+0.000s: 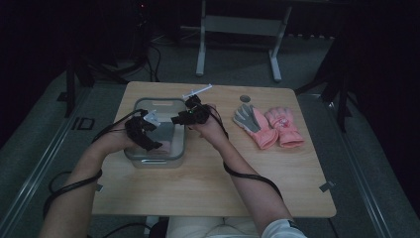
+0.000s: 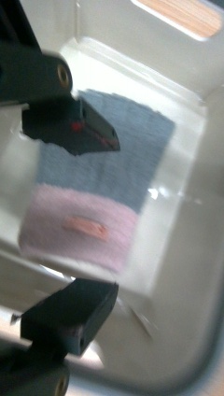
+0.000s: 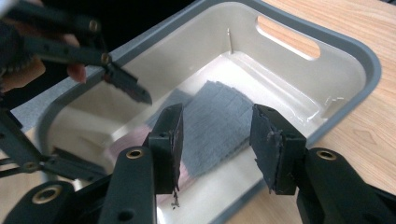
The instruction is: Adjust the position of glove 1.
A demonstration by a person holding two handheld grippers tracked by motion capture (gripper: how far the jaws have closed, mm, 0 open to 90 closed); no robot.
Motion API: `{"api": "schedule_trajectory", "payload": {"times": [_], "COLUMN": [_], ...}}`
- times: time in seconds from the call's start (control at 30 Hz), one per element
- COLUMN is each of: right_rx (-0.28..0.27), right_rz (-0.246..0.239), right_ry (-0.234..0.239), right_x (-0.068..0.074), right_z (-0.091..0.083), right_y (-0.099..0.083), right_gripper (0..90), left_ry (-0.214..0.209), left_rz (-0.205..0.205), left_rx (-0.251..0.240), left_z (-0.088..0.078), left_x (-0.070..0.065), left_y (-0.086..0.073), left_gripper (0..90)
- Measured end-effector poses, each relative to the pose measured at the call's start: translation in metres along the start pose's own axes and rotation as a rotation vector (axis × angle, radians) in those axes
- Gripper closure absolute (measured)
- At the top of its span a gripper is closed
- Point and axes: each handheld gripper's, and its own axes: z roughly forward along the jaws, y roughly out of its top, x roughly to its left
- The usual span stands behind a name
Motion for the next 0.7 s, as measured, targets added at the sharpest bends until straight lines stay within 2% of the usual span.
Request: {"api": "schedule_trajectory", "payload": {"times": [0.07,0.1,0.13,0.23,0.27,0.3,0.33,0.43,0.5,0.63,0.7], "right_rx": [-0.007,-0.008,-0.012,-0.011,-0.01,-0.009,-0.008,-0.021,-0.022,-0.021,-0.021], "right_rz": [-0.015,-0.02,-0.024,-0.032,-0.04,-0.042,-0.035,-0.027,-0.035,-0.047,-0.052], "right_ry": [-0.001,0.001,0.002,0.0,-0.006,-0.009,-0.012,-0.018,-0.031,-0.066,-0.08], "right_x": [0.002,0.002,0.002,0.001,0.0,-0.001,-0.003,-0.007,-0.01,-0.017,-0.021], "right_z": [-0.007,-0.01,-0.013,-0.022,-0.026,-0.029,-0.033,-0.047,-0.055,-0.07,-0.076], "right_y": [-0.003,-0.004,-0.006,-0.011,-0.013,-0.014,-0.016,-0.02,-0.024,-0.034,-0.039], "right_gripper": [54.3,54.3,54.3,54.2,54.4,54.4,56.2,57.7,56.9,55.9,55.6], "left_ry": [-0.01,-0.008,-0.029,-0.011,0.009,0.028,0.044,0.039,0.003,-0.007,0.001], "left_rz": [0.003,-0.002,-0.014,-0.033,-0.034,-0.028,-0.027,-0.02,-0.03,-0.047,-0.042], "left_rx": [-0.008,-0.026,-0.04,-0.076,-0.072,-0.081,-0.096,-0.117,-0.118,-0.129,-0.112], "left_z": [-0.003,-0.005,-0.007,-0.011,-0.012,-0.013,-0.014,-0.012,-0.008,-0.001,0.002], "left_x": [-0.005,-0.007,-0.009,-0.014,-0.016,-0.019,-0.023,-0.033,-0.038,-0.045,-0.049], "left_y": [0.005,0.008,0.011,0.022,0.026,0.031,0.035,0.046,0.053,0.062,0.066], "left_gripper": [13.1,12.9,12.2,7.0,2.0,0.9,0.9,0.9,0.9,0.9,0.9]}}
